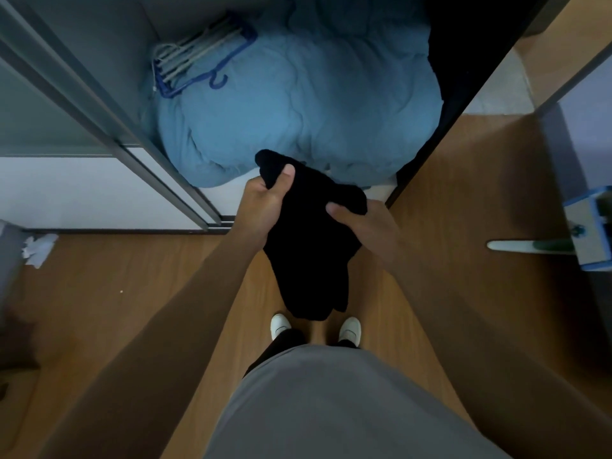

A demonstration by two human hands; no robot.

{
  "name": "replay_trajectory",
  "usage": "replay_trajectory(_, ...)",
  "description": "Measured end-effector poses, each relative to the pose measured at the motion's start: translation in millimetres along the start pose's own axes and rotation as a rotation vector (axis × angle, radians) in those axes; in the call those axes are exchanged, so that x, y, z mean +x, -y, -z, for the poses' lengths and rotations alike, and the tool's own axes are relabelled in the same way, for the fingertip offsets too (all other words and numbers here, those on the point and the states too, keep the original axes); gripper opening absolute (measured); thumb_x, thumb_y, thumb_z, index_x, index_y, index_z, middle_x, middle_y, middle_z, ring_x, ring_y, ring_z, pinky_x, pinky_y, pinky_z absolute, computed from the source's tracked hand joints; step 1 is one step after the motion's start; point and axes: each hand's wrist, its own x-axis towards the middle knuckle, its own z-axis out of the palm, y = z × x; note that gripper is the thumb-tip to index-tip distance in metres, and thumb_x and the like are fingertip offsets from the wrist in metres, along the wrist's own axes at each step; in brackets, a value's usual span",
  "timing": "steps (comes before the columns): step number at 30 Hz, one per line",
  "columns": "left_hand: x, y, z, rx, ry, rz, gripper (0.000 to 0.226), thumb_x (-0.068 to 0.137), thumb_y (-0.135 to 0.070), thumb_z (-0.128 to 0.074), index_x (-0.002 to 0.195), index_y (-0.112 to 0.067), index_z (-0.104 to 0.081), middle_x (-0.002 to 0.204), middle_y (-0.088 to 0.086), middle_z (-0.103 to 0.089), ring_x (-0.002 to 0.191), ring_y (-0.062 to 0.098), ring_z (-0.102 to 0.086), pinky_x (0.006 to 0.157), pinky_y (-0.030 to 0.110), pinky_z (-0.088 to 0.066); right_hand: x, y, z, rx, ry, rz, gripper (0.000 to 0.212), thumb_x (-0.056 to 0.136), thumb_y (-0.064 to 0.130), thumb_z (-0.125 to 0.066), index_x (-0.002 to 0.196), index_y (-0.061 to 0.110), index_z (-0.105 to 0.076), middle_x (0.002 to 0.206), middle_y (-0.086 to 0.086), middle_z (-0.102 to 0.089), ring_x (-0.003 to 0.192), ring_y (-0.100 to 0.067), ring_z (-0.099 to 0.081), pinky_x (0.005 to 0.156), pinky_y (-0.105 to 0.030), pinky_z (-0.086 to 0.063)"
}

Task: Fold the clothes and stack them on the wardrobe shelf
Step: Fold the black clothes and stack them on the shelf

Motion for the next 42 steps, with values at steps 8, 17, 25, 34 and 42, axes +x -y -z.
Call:
replay_trajectory(8, 1, 1, 19, 0.21, 0.036, 0.041, 0.041, 0.091, -0.057, -0.058, 0.097, -0.019, -0.073, 0.097, 0.002, -0.077, 0.091, 0.015, -0.073, 0.092, 0.041, -0.057, -6, 35, 25, 0.21, -0.004, 0.082, 0.02, 0.09, 0.027, -0.072, 0.099, 0.009, -0.073, 0.099, -0.008, -0.077, 0.096, -0.023, -0.073, 0.087, -0.04, -0.06)
replay_trajectory(17, -4, -27, 7, -0.2, 0.2, 0.251, 0.051, 0.091, -0.046, -0.066, 0.121, -0.005, -0.065, 0.113, 0.013, -0.074, 0.104, 0.027, -0.071, 0.088, 0.037, -0.058, -13, 4, 10, 0.124, 0.233, 0.116, 0.054, 0.076, 0.026, -0.082, 0.124, 0.031, -0.058, 0.126, 0.004, -0.066, 0.12, -0.012, -0.061, 0.105, -0.037, -0.049)
replay_trajectory(25, -4, -34, 25, -0.324, 0.445, 0.195, 0.03, 0.098, -0.031, -0.056, 0.117, -0.012, -0.07, 0.119, 0.011, -0.072, 0.111, 0.023, -0.068, 0.084, 0.027, -0.056, -10, 19, -10, 0.234, -0.049, 0.138, 0.044, 0.082, 0.027, -0.08, 0.123, 0.026, -0.062, 0.115, 0.007, -0.07, 0.102, -0.005, -0.068, 0.089, -0.024, -0.056)
replay_trajectory(34, -18, -20, 14, -0.129, 0.366, 0.239, 0.028, 0.094, -0.025, -0.065, 0.115, -0.007, -0.069, 0.108, 0.012, -0.074, 0.099, 0.027, -0.071, 0.08, 0.03, -0.057, 1, 41, 21, 0.729, 0.017, -0.135, 0.043, 0.085, 0.042, -0.074, 0.118, 0.014, -0.071, 0.113, -0.007, -0.075, 0.103, -0.023, -0.072, 0.092, -0.037, -0.057)
replay_trajectory(42, -11, -31, 16, -0.351, 0.323, 0.362, 0.033, 0.091, -0.048, -0.064, 0.1, -0.021, -0.081, 0.114, 0.004, -0.074, 0.106, 0.019, -0.071, 0.08, 0.029, -0.059, -13, 13, 9, 0.355, 0.092, 0.0, 0.03, 0.093, 0.021, -0.069, 0.121, 0.013, -0.066, 0.109, -0.005, -0.075, 0.105, -0.023, -0.071, 0.09, -0.037, -0.057)
